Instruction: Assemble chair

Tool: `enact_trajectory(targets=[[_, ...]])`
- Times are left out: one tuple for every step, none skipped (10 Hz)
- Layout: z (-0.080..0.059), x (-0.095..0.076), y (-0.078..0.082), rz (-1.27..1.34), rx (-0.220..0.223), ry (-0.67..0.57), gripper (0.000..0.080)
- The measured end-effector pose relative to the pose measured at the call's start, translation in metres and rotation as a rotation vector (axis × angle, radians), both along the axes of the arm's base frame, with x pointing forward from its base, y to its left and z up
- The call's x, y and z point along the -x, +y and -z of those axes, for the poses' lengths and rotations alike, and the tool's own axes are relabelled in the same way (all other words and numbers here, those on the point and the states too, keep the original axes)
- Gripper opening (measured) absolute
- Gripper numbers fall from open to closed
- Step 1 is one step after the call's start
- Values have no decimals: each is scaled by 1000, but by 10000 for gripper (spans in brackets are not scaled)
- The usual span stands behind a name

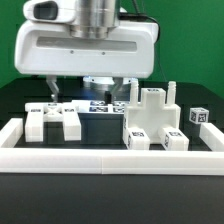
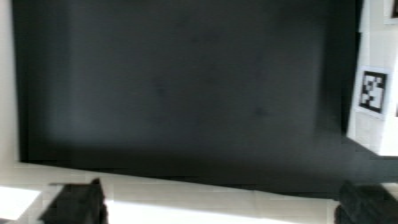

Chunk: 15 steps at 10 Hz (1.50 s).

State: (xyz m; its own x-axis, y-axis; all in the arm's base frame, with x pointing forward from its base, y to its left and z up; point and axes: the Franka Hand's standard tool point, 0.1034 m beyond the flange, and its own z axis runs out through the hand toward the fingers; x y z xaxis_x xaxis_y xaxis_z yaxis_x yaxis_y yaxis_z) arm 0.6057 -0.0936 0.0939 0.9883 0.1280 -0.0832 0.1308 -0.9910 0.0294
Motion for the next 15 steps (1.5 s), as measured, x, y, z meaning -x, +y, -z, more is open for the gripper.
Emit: enact_trajectory(targets=[[-4, 2, -9, -7, -4, -5, 649], [-4, 11, -18, -6, -9, -4, 649], [-2, 21, -25, 8, -11, -11, 649], [2, 29, -19, 43, -3, -16, 649], [2, 30, -18, 39, -4, -15, 649], [3, 30, -19, 41, -4, -14, 649], [3, 30, -19, 46, -7, -15, 649], [2, 35, -20, 67, -19, -16, 649], [4, 52, -22, 86, -43, -3, 649], [8, 68, -24, 69, -51, -20, 649], [14, 88, -25, 27, -54, -39, 649], [20, 101, -24, -19, -53, -38, 649], [23, 103, -23, -19, -51, -37, 649], [22, 102, -24, -21, -48, -42, 649], [23, 101, -27, -22, -37, -61, 649]])
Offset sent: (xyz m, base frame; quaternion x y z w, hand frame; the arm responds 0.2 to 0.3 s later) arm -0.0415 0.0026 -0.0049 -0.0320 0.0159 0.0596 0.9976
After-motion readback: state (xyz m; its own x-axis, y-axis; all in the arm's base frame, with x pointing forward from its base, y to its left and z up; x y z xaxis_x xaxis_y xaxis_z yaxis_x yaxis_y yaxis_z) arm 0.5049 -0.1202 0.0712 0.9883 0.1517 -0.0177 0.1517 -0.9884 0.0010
